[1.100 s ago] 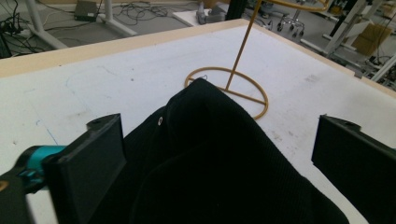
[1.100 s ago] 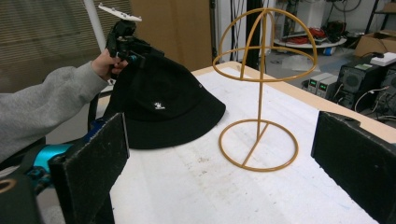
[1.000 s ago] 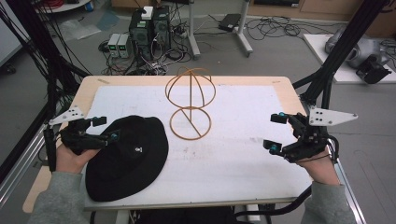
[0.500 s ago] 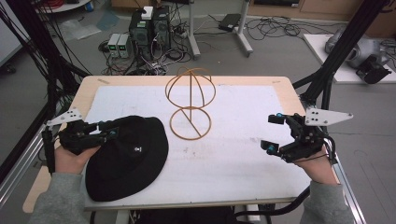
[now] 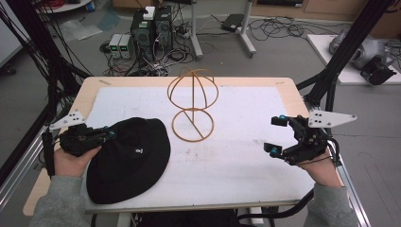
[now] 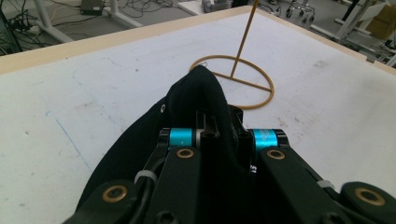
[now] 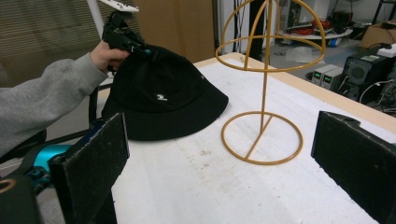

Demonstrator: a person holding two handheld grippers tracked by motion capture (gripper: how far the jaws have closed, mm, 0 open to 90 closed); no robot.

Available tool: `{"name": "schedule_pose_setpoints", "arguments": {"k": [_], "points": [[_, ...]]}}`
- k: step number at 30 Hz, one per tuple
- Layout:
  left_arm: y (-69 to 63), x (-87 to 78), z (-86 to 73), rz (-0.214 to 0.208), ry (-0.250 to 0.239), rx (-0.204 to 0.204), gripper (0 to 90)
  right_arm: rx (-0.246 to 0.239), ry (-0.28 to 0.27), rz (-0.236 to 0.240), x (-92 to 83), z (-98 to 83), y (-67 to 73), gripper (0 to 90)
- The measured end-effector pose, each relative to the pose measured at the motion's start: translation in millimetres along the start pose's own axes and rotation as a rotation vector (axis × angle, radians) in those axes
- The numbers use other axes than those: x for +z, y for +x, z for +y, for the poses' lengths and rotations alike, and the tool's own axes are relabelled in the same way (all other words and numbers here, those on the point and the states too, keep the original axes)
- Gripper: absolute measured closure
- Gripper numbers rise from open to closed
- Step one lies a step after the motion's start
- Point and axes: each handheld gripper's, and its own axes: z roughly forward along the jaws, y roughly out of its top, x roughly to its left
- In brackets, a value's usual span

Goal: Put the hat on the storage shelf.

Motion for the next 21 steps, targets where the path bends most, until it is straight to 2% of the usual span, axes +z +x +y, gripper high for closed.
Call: {"name": "schedule_pose_setpoints", "arguments": {"k": [11, 15, 19, 21], "points": [[-1.4, -2.1, 1.6, -0.021, 0.005, 0.009, 85.8, -0.004, 0.004, 0.005, 1.7, -0.1, 0.7, 3.3], [-2.0, -5.6, 6.3, -0.043, 0.006, 0.015, 86.1, -0.009, 0.005, 0.009, 1.6, -0.2, 1.6, 3.3], [-5.6, -10.5, 15.2, -0.074, 0.009, 0.003, 86.1, -0.003, 0.004, 0.007, 1.5, -0.2, 1.2, 3.3], [-9.8, -13.3, 20.8, -0.089, 0.013, 0.018, 86.1, -0.007, 0.002, 0.008, 1.9, 0.0, 1.2, 3.3]]}}
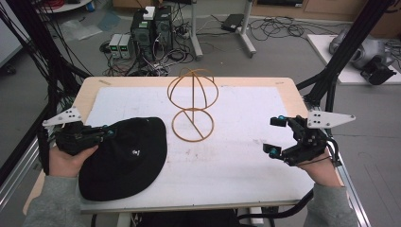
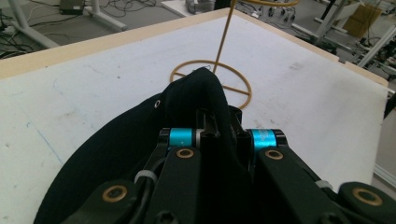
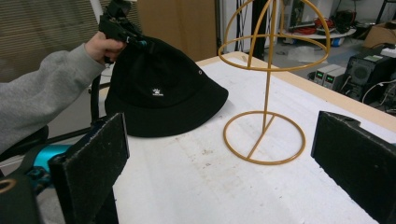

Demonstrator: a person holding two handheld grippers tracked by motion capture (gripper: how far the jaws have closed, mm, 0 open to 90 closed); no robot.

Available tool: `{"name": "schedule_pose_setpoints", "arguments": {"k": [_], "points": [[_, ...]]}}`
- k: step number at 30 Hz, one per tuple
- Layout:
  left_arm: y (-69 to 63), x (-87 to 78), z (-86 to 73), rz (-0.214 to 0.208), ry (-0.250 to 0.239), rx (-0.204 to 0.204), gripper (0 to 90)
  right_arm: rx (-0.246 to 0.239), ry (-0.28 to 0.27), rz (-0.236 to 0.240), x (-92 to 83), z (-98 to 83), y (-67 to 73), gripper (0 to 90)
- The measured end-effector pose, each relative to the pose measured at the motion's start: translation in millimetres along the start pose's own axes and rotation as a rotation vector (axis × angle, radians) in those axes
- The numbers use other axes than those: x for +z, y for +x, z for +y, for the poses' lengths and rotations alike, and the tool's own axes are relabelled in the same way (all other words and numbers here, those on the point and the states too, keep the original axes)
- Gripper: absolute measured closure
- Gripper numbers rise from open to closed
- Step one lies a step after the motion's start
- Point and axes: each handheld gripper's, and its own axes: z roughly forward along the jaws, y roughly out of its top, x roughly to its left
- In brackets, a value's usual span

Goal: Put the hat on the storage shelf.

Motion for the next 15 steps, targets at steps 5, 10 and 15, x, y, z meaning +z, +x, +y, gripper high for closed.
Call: {"name": "schedule_pose_setpoints", "arguments": {"k": [5, 10, 15], "points": [[-7.4, -8.0, 13.1, -0.043, -0.002, 0.034, 86.1, -0.003, 0.004, 0.003, 1.6, 0.2, 0.6, 3.3], [-10.5, -19.3, 27.7, -0.088, 0.014, 0.062, 86.1, -0.006, 0.003, 0.008, 1.6, 0.3, 0.8, 3.3], [-11.9, -33.6, 39.8, -0.147, -0.024, 0.059, 86.1, -0.001, -0.002, 0.018, 1.0, -0.9, -0.7, 3.3]]}}
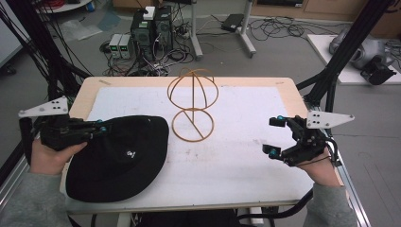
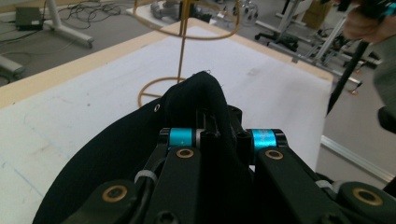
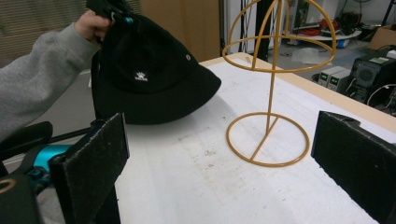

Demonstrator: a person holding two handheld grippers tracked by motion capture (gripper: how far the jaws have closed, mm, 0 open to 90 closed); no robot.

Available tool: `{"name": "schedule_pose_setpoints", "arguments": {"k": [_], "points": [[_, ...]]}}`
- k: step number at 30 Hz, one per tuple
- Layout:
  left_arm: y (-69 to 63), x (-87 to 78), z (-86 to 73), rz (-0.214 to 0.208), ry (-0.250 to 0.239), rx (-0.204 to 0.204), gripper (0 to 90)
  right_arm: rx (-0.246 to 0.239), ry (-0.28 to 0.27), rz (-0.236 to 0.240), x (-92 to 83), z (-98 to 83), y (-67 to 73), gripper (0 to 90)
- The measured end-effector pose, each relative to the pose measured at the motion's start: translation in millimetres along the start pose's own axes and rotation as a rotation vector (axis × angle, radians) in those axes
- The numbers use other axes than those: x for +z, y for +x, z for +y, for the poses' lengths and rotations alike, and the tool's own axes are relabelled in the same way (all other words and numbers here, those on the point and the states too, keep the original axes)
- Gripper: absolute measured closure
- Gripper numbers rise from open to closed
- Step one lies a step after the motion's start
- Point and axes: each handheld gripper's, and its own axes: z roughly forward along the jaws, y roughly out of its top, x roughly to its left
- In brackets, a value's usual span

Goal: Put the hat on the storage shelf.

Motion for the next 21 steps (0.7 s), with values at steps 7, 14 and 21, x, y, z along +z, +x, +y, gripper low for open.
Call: {"name": "schedule_pose_setpoints", "arguments": {"k": [7, 14, 21], "points": [[-0.4, -20.0, 20.2, -0.035, -0.035, 0.019, 86.1, 0.015, -0.008, 0.000, -1.8, -3.6, -6.2, 3.3], [-1.6, -37.8, 40.3, -0.054, -0.050, 0.032, 86.0, 0.030, -0.007, -0.001, -1.7, -6.4, -9.8, 3.3], [-4.3, -47.9, 58.3, -0.064, -0.053, 0.051, 86.0, 0.033, 0.001, 0.004, 1.0, -6.5, -10.4, 3.3]]}}
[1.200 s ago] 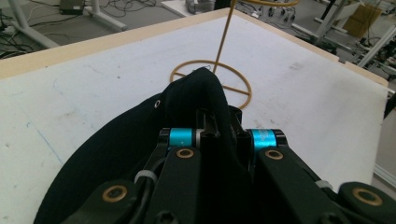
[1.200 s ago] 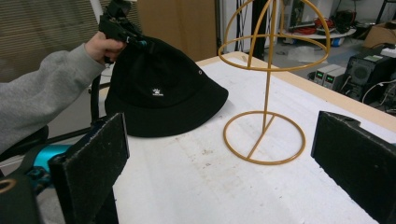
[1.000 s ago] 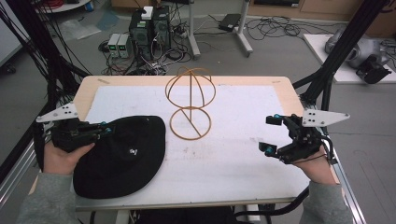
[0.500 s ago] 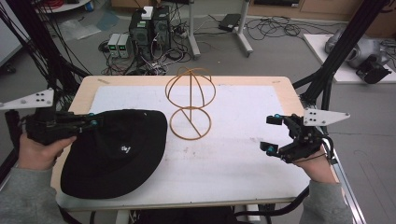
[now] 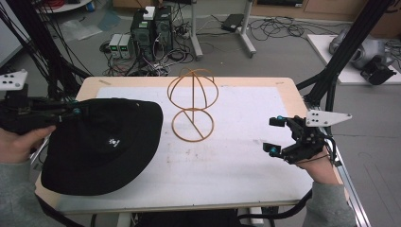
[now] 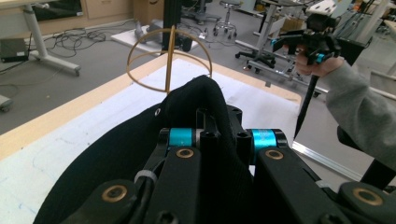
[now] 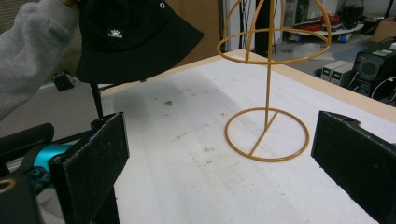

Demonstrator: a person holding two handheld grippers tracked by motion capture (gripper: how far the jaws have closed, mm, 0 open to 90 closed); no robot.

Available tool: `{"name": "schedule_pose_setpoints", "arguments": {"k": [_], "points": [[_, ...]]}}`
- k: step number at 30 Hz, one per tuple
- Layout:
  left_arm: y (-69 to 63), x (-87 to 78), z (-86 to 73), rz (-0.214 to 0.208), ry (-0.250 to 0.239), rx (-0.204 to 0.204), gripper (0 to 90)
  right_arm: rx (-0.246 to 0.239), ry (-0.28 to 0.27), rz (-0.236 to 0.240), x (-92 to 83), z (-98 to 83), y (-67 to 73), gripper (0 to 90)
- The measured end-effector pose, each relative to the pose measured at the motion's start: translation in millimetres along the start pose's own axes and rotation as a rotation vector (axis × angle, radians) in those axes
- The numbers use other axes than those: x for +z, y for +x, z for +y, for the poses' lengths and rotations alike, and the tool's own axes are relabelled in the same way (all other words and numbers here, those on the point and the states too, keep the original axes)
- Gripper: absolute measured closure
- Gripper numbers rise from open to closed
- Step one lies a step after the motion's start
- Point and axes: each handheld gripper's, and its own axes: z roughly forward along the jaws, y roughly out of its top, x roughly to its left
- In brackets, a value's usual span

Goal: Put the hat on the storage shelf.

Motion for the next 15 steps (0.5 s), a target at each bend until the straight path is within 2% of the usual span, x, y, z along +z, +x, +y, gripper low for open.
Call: {"name": "schedule_pose_setpoints", "arguments": {"k": [4, 8, 12, 15], "points": [[1.4, -4.1, 8.9, -0.016, -0.010, 0.002, 86.0, 0.012, -0.012, 0.001, -0.7, -0.9, -1.4, 3.3], [4.6, -7.1, 16.8, -0.022, -0.007, -0.013, 86.0, 0.018, -0.015, -0.003, -1.1, -1.9, -4.3, 3.3], [8.0, -9.2, 25.2, -0.053, -0.018, -0.010, 86.0, 0.019, -0.015, -0.003, -1.4, -2.5, -6.0, 3.3], [11.9, -10.6, 32.3, -0.092, -0.045, -0.008, 86.0, 0.025, -0.026, -0.002, -3.0, -2.2, -6.3, 3.3]]}}
